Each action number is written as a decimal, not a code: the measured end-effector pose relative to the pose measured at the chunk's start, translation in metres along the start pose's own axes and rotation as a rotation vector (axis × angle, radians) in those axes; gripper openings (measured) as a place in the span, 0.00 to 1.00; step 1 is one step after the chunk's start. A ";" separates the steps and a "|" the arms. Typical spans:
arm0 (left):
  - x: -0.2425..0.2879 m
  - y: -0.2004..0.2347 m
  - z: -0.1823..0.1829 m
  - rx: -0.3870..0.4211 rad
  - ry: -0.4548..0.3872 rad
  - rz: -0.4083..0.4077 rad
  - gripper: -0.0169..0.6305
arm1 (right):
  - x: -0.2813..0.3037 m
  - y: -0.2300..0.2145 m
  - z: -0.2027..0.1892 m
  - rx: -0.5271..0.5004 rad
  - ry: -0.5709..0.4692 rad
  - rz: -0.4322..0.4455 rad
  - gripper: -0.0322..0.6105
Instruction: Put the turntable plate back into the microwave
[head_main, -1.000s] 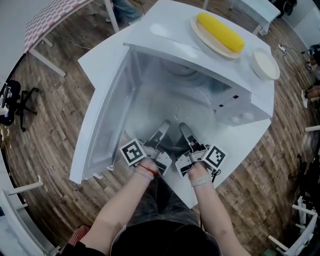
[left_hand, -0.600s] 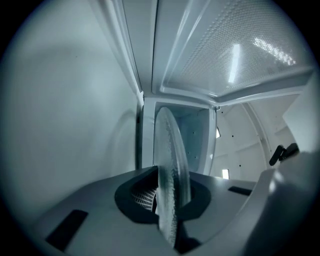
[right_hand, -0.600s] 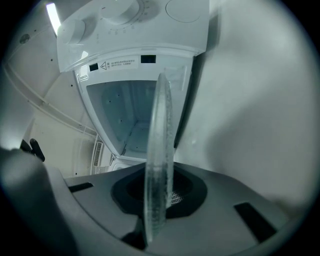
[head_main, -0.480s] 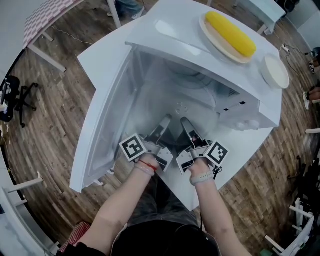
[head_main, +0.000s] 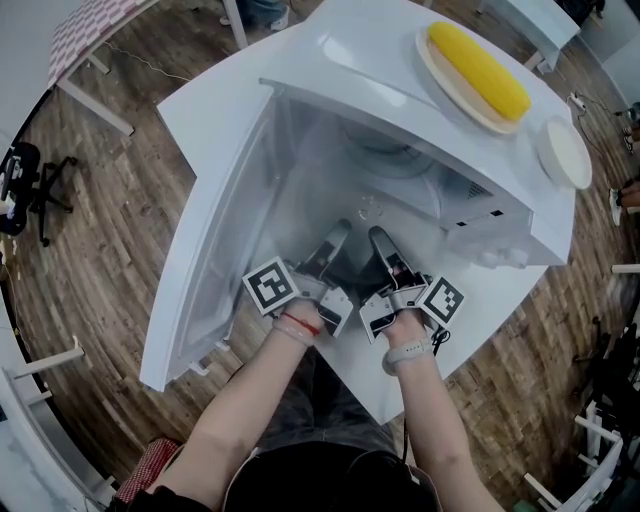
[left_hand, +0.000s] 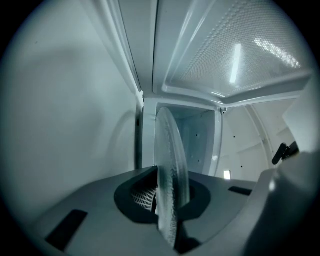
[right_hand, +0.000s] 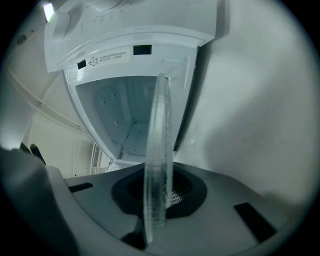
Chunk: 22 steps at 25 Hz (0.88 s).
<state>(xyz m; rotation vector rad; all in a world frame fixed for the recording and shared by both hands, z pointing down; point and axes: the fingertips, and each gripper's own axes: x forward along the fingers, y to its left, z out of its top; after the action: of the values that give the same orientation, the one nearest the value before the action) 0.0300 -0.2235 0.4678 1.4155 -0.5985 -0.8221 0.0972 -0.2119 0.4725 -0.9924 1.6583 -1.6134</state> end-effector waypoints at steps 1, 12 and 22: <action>0.000 -0.001 0.000 0.000 -0.001 -0.001 0.08 | 0.000 0.000 0.000 -0.001 0.000 -0.001 0.12; 0.006 -0.002 0.005 0.006 -0.002 -0.015 0.08 | 0.009 -0.001 0.005 0.001 0.014 0.010 0.11; 0.011 -0.004 0.005 -0.002 0.026 -0.035 0.09 | 0.013 0.001 0.011 -0.002 0.019 0.007 0.11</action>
<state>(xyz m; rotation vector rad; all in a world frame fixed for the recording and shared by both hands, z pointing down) 0.0323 -0.2350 0.4627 1.4355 -0.5546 -0.8306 0.0994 -0.2285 0.4713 -0.9742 1.6750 -1.6214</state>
